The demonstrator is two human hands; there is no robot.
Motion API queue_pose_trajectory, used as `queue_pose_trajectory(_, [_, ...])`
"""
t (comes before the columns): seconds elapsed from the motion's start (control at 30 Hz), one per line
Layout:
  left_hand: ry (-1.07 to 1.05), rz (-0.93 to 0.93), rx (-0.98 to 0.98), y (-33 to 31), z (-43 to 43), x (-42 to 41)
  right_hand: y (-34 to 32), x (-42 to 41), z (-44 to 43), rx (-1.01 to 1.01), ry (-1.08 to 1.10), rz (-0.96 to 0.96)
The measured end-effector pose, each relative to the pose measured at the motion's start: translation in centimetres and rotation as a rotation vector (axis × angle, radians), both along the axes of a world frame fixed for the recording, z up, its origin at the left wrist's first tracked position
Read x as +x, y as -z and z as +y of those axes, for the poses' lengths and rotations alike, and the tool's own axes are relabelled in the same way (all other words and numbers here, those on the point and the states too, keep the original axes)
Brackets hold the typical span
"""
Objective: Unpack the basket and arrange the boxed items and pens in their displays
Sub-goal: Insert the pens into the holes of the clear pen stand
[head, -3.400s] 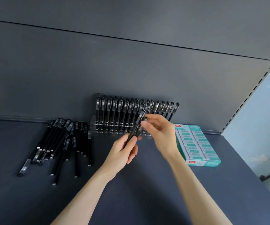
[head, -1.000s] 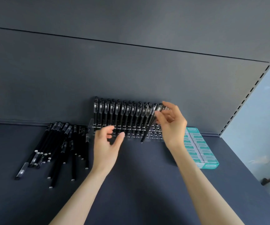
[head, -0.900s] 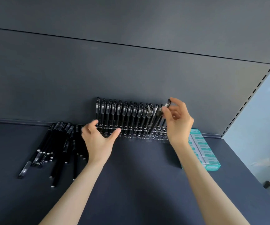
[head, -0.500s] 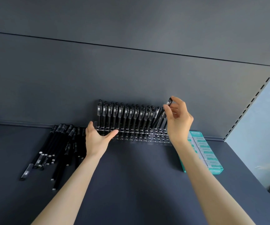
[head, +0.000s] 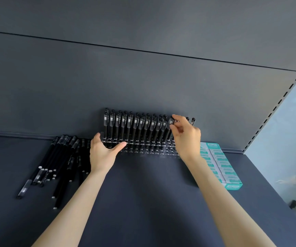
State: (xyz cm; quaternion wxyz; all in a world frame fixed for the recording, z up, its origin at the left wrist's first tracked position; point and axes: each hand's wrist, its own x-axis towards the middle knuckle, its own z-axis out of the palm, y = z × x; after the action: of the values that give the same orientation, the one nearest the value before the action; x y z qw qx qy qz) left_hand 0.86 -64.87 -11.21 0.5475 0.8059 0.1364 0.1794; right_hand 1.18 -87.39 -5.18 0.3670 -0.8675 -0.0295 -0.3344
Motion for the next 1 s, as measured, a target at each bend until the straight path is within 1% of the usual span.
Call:
queue_pose_trajectory(0.07, [0.003, 0.008, 0.004, -0.1, 0.0, 0.0, 0.3, -0.1, 0.1, -0.042, 0.013, 0.031])
queue_pose_trajectory(0.27, [0.015, 0.037, 0.026, -0.6, 0.0, -0.2, 0.8, -0.5, 0.3, -0.009, 0.035, -0.021])
queue_pose_trajectory(0.43, [0.027, 0.072, 0.124, -1.4, 0.1, -0.8, 0.7, -1.6, 0.5, 0.011, 0.028, -0.072])
queue_pose_trajectory(0.53, [0.016, 0.063, 0.159, -1.7, 0.6, -1.9, 0.9, -2.9, 1.5, 0.063, -0.031, -0.087])
queue_pose_trajectory(0.6, [-0.019, 0.043, 0.205, -1.7, 1.3, -3.1, 1.1, -3.6, 2.8, 0.096, -0.084, -0.055])
queue_pose_trajectory(0.67, [-0.069, 0.020, 0.290, -1.5, 2.5, -4.5, 1.4, -4.2, 4.6, 0.112, -0.142, -0.005])
queue_pose_trajectory(0.8, [-0.173, 0.038, 0.403, -1.2, 6.4, -6.5, 2.1, -5.0, 9.1, 0.114, -0.264, 0.151])
queue_pose_trajectory(0.9, [-0.238, 0.096, 0.410, -1.0, 9.9, -7.2, 3.1, -5.5, 13.2, 0.100, -0.316, 0.254])
queue_pose_trajectory(1.0, [-0.212, 0.208, 0.442, -0.6, 13.0, -7.3, 4.5, -5.7, 17.5, 0.053, -0.346, 0.340])
